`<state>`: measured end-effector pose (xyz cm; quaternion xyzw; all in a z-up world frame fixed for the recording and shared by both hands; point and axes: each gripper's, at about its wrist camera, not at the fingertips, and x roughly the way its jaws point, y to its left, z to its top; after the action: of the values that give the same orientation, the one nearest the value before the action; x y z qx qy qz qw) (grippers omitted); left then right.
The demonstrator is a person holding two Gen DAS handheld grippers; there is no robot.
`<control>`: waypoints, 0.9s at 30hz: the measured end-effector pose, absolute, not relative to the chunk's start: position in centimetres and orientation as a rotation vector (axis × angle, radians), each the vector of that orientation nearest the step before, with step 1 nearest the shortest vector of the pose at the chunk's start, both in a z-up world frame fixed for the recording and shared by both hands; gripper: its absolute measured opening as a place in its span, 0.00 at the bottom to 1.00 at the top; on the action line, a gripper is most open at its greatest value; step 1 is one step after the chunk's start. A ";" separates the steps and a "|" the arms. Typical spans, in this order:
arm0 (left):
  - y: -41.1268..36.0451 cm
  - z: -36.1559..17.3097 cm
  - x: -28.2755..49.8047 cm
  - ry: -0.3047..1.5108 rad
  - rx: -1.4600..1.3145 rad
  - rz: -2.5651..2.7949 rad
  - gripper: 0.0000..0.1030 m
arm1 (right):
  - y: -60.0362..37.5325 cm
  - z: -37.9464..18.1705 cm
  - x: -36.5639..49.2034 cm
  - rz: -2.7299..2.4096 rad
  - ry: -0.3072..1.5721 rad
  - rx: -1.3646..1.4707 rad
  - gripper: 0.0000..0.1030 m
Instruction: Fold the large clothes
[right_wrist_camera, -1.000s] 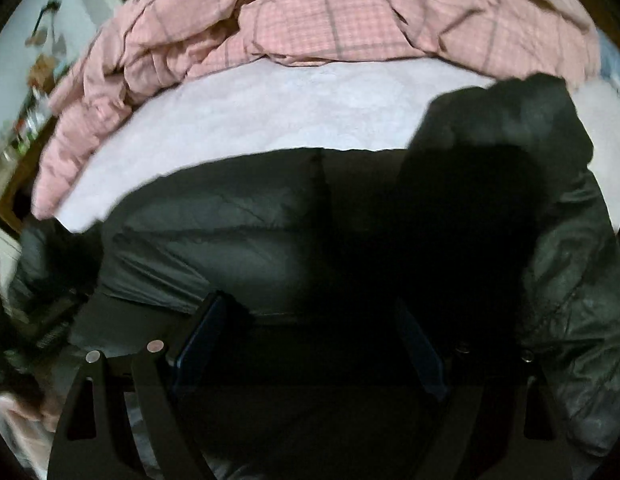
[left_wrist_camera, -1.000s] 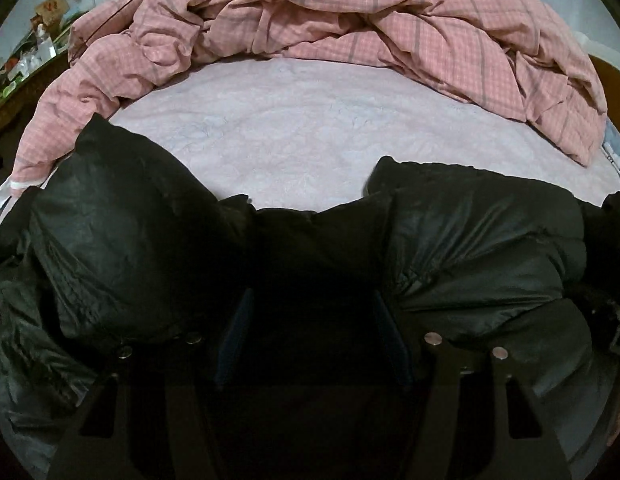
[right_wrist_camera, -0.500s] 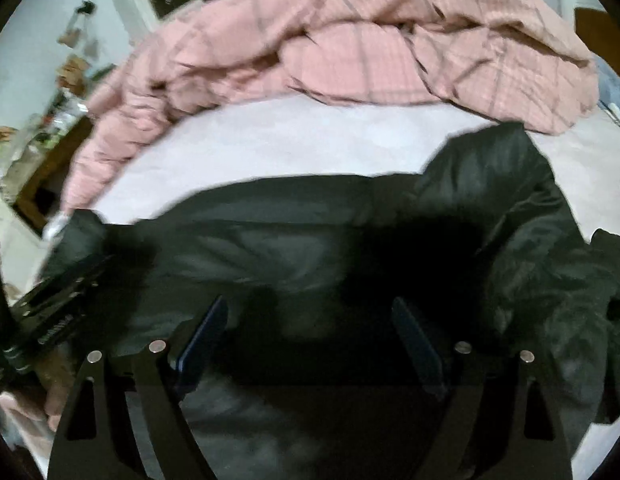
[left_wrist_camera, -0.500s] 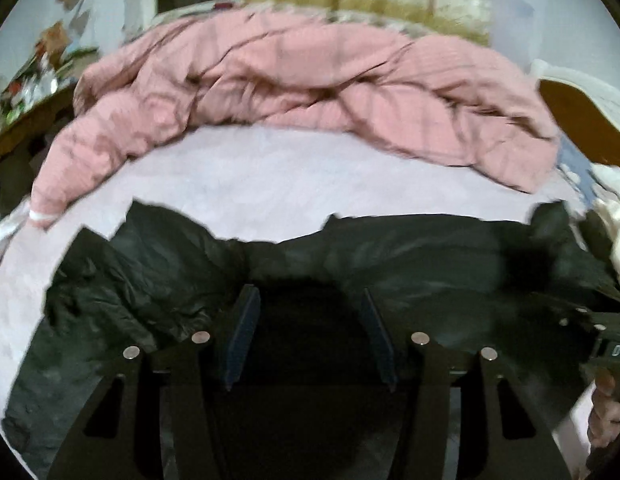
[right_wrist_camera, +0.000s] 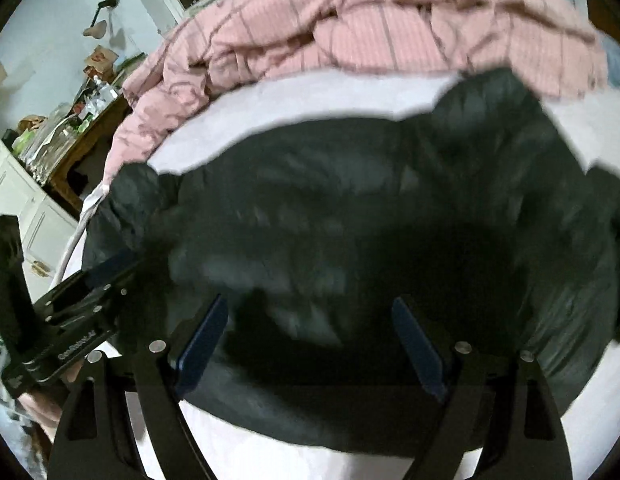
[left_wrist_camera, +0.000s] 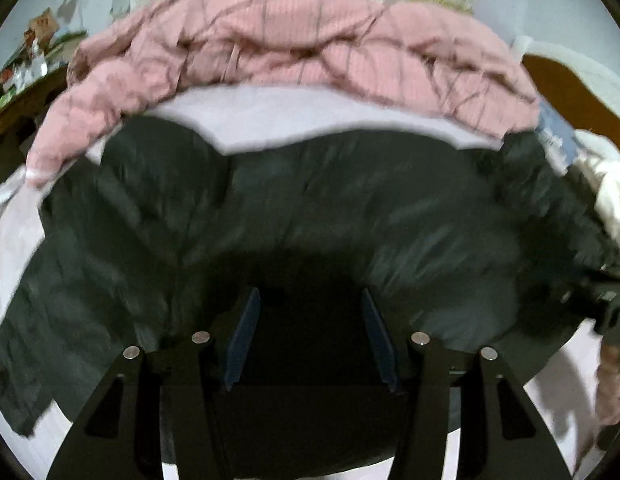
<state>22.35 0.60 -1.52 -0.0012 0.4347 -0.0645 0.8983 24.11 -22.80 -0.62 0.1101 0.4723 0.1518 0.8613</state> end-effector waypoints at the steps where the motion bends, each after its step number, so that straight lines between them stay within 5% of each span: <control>1: 0.7 -2.2 22.2 0.910 -0.006 -0.133 0.50 | -22.6 -0.9 24.2 0.310 0.991 0.215 0.84; 16: 1.0 -3.9 22.2 0.889 -0.002 -0.107 0.51 | -21.1 -3.8 24.9 0.250 0.989 0.137 0.84; 27: 3.4 1.8 18.3 0.533 -0.144 -0.164 0.58 | -22.9 0.6 22.6 0.228 0.735 0.179 0.84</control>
<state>18.32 3.37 1.81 -0.0711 0.2629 -0.0811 0.9588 22.57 -22.89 0.57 0.0872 0.3579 0.1109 0.9230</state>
